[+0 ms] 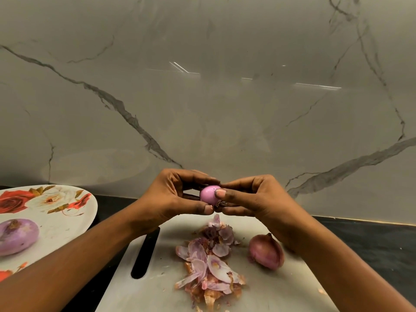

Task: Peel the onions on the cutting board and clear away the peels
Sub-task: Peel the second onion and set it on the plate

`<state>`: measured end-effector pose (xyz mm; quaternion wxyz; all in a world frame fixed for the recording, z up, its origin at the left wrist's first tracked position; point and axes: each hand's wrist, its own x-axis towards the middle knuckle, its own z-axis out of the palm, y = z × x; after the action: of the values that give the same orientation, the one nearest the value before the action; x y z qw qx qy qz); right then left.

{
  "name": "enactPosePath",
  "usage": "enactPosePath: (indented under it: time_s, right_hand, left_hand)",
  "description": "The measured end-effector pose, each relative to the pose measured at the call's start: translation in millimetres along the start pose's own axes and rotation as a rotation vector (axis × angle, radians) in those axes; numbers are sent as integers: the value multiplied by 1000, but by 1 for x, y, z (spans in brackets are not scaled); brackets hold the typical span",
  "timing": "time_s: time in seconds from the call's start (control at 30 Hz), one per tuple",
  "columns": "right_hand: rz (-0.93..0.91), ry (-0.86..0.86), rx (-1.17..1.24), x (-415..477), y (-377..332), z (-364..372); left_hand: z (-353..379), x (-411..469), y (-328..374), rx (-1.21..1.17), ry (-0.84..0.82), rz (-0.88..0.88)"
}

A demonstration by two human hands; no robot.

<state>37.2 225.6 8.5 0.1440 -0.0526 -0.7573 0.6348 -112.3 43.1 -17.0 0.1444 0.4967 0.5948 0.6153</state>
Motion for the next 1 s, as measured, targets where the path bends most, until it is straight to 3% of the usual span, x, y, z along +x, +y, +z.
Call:
enactPosePath:
  time_s: [0.1,0.3,0.5,0.7,1.0]
  right_hand:
    - [-4,-1,25,0,-2,-1]
    - [-49,155,-90,2,3,7]
    - [-37,146,-76,0,-3,0]
    - [56,8,62,1,-3,2]
    - [100,-2,166,1,-2,0]
  left_hand:
    - [0,0,2,2,16,15]
    - [5,-1,3,5,13,20]
    - [5,-1,6,-64,42,0]
    - [5,-1,4,-8,76,41]
    - [6,0,2,-11,81,84]
